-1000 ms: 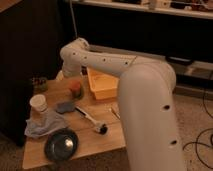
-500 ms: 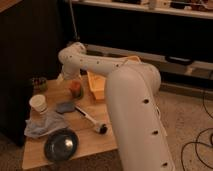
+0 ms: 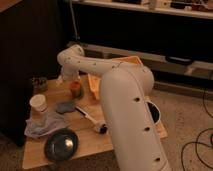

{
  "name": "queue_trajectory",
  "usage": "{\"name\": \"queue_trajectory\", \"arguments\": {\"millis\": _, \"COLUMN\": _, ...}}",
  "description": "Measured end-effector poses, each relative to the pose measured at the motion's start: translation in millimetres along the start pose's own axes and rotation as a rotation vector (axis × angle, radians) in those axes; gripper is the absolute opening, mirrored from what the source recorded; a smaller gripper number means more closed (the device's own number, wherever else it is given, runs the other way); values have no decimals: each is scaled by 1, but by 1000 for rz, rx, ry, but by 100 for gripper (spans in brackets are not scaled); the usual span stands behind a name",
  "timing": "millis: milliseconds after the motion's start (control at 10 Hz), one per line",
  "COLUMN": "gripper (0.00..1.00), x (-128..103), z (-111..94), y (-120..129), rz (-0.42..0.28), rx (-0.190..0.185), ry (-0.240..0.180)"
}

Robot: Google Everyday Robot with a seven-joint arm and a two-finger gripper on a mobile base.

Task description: Place apple in table surface

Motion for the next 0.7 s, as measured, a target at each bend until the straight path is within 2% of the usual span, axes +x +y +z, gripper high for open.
{"name": "queue_trajectory", "arguments": {"millis": 200, "gripper": 80, "x": 1, "z": 6, "y": -5, "rz": 16, "rx": 10, "ry": 10}}
{"name": "queue_trajectory", "arguments": {"millis": 300, "gripper": 75, "x": 2, "z": 8, "y": -8, "rz": 21, "rx": 16, "ry": 16}}
{"name": "queue_trajectory", "arguments": {"millis": 500, "gripper": 59, "x": 4, "z": 10, "y": -11, "rz": 27, "rx": 30, "ry": 22}}
{"name": "queue_trajectory", "arguments": {"millis": 700, "gripper": 58, "x": 6, "z": 11, "y": -17, "rz": 43, "rx": 43, "ry": 30}}
